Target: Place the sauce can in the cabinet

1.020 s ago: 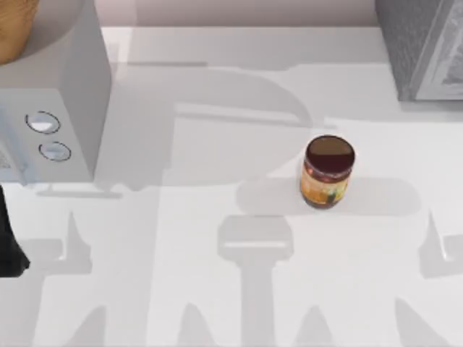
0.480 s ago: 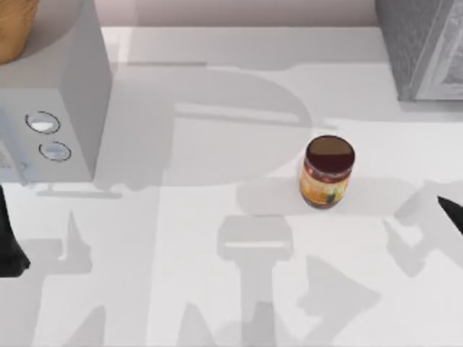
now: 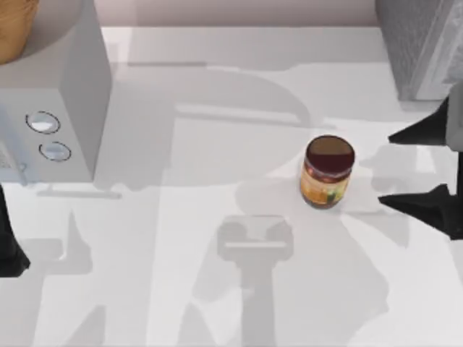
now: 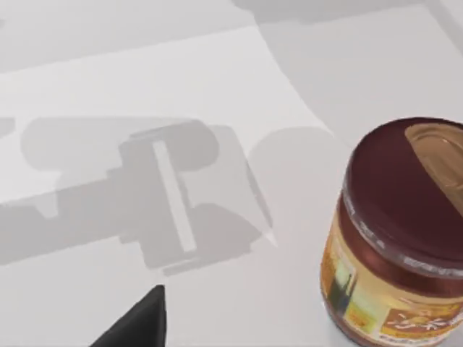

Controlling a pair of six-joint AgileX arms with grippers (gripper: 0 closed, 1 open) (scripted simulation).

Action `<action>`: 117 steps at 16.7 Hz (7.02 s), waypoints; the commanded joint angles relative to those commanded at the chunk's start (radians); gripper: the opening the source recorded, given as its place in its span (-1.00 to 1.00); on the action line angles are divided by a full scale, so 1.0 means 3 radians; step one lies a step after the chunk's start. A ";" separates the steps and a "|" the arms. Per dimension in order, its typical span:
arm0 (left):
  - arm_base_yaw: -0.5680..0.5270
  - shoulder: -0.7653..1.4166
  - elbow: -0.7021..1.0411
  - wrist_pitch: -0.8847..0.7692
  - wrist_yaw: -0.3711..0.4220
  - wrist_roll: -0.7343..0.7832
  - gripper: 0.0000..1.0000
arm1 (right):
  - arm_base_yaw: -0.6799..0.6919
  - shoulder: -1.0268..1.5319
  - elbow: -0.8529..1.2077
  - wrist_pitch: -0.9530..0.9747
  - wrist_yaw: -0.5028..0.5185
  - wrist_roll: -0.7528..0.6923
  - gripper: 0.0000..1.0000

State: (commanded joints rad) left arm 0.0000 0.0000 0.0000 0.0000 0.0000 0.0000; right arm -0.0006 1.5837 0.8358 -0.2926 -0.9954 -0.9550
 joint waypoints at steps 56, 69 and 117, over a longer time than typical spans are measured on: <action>0.0000 0.0000 0.0000 0.0000 0.0000 0.0000 1.00 | 0.0464 0.2683 0.0723 0.3726 -0.1255 0.1510 -0.66; 0.0000 0.0000 0.0000 0.0000 0.0000 0.0000 1.00 | 0.0451 0.2634 0.0736 0.3673 -0.1261 0.1512 -1.00; 0.0000 0.0000 0.0000 0.0000 0.0000 0.0000 1.00 | 0.0002 -0.5279 -0.2786 0.0975 0.3318 0.3183 -1.00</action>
State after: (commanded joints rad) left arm 0.0000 0.0000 0.0000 0.0000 0.0000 0.0000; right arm 0.0000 0.0000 0.0000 0.0000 0.0000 0.0000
